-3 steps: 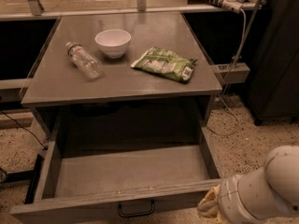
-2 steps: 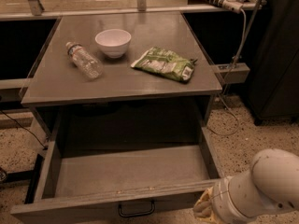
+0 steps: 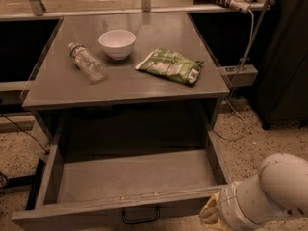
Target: Close top drawer
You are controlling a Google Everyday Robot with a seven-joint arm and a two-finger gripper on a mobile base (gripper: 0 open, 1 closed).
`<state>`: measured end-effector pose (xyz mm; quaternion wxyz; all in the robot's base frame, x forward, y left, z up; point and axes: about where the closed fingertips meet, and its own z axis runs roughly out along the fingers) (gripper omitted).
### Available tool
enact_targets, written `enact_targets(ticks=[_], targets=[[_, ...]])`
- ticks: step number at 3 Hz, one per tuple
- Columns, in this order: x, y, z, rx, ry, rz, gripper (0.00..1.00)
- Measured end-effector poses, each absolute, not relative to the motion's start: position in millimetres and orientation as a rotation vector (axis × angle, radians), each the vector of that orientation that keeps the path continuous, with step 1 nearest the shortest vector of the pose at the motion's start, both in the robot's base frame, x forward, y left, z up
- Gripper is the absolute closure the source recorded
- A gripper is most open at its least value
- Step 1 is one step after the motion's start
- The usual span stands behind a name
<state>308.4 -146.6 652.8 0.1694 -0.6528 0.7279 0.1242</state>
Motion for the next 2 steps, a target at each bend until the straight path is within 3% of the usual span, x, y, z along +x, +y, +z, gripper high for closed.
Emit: enact_targets(ticks=[2], targets=[[308.4,-146.6,652.8,-1.855,2.069,0.353,0.12]])
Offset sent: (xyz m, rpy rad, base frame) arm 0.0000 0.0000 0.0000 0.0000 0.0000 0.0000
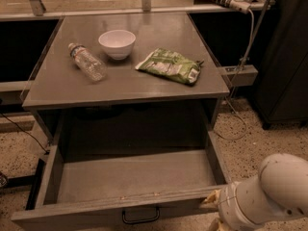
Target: Close top drawer
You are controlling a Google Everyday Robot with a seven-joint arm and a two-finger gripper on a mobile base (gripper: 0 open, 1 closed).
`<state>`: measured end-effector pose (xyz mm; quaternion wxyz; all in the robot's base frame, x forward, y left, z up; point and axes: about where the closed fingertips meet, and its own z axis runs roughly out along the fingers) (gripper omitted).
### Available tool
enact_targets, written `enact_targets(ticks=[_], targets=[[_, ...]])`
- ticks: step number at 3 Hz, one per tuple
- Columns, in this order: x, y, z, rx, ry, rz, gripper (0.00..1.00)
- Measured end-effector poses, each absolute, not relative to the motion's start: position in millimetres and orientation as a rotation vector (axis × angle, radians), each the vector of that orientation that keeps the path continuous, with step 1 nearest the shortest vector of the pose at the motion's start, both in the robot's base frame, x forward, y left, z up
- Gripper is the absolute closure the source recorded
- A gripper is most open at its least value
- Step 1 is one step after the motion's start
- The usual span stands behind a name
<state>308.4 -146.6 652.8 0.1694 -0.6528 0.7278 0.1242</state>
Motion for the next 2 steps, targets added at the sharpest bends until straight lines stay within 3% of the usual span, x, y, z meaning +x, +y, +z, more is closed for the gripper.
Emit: enact_targets(ticks=[1,2], targets=[[322.9,-149.7,652.2,-1.839,2.047,0.363,0.0],[321.5,-149.8,652.2,-1.839,2.047,0.363,0.18]])
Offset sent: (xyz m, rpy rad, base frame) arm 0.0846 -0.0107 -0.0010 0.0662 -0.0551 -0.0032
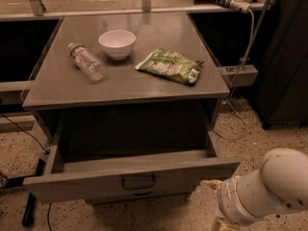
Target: Close top drawer
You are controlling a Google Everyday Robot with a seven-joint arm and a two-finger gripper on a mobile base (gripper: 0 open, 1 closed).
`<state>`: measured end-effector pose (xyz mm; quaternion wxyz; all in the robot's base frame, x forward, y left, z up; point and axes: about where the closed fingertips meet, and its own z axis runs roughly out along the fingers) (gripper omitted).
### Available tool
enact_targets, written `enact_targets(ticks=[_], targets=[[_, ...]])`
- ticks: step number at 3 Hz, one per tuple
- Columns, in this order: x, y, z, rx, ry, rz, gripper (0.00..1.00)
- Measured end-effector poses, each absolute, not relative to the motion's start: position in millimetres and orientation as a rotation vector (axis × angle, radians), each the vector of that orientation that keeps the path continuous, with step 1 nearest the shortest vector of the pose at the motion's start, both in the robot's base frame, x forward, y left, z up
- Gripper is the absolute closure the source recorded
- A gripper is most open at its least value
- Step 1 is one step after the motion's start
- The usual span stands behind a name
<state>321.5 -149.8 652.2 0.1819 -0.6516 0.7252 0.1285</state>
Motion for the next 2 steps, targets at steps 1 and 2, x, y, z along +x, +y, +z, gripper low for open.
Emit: enact_targets(ticks=[1,2], targets=[[357,-150,659,-1.838,2.004,0.341,0.42],[403,-146,665,-1.865,1.963,0.295,0.65]])
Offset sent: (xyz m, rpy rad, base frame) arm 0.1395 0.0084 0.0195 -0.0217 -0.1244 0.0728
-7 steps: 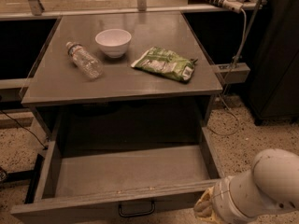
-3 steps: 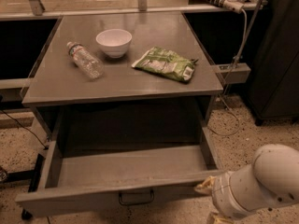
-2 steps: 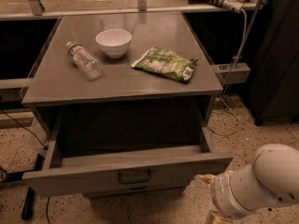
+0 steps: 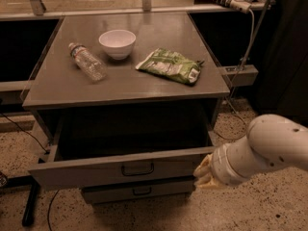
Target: Close top drawer
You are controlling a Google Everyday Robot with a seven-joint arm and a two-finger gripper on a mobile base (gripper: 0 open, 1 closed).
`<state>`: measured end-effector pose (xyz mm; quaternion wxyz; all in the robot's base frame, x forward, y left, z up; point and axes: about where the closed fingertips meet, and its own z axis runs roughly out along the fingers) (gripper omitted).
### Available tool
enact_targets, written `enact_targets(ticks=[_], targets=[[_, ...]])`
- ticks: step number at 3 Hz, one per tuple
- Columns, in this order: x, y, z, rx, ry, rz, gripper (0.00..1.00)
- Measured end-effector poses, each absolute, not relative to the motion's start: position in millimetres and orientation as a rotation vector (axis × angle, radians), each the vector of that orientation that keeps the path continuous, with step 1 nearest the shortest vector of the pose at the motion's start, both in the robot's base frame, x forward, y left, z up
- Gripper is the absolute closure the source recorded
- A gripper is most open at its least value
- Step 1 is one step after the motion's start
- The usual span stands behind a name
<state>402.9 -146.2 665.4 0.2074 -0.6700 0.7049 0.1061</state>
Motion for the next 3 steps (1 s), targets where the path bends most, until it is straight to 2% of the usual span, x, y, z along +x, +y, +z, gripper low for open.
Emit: enact_targets(ticks=[1,2,3], targets=[[459,-145,663,-1.87,1.951,0.229,0.88],[472,-144,662,-1.866,1.952,0.214,1.0],[472,-144,662,-1.866,1.952,0.214,0.81]])
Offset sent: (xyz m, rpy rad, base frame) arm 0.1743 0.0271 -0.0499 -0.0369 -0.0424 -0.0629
